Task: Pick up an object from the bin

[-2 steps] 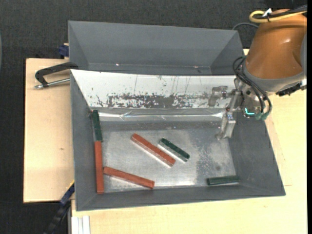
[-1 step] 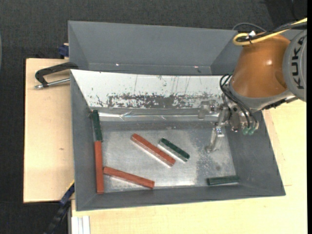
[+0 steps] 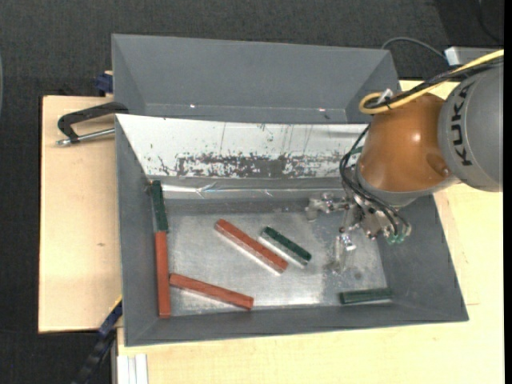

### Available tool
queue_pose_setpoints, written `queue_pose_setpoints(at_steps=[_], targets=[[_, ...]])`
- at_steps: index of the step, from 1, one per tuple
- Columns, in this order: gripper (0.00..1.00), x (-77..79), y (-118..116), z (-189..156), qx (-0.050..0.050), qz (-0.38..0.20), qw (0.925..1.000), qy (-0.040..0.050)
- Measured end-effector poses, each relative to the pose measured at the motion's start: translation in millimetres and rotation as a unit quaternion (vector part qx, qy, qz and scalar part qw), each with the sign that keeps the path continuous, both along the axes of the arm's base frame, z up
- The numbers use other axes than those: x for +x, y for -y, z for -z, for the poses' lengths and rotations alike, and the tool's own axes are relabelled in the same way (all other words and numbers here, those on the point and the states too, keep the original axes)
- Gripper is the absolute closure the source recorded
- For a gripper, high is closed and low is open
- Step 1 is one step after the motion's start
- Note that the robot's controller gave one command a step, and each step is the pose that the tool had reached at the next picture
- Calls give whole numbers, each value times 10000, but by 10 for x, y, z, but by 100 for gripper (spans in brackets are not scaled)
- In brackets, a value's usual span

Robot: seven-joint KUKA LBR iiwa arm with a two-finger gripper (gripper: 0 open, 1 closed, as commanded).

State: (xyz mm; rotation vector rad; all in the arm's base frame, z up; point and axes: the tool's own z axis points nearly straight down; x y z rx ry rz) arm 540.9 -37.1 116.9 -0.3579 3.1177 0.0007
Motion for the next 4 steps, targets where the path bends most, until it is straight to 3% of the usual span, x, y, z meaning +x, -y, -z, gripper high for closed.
queue_pose_setpoints(at_steps=[1,2,3,4], targets=[[0,-109,-349,415,0,-274,9996,-13],[100,-439,-535,464,1,-247,9997,-18],[100,-439,-535,464,1,-248,9997,-18],[100,-251,-908,-1015,4,-65,10000,16]])
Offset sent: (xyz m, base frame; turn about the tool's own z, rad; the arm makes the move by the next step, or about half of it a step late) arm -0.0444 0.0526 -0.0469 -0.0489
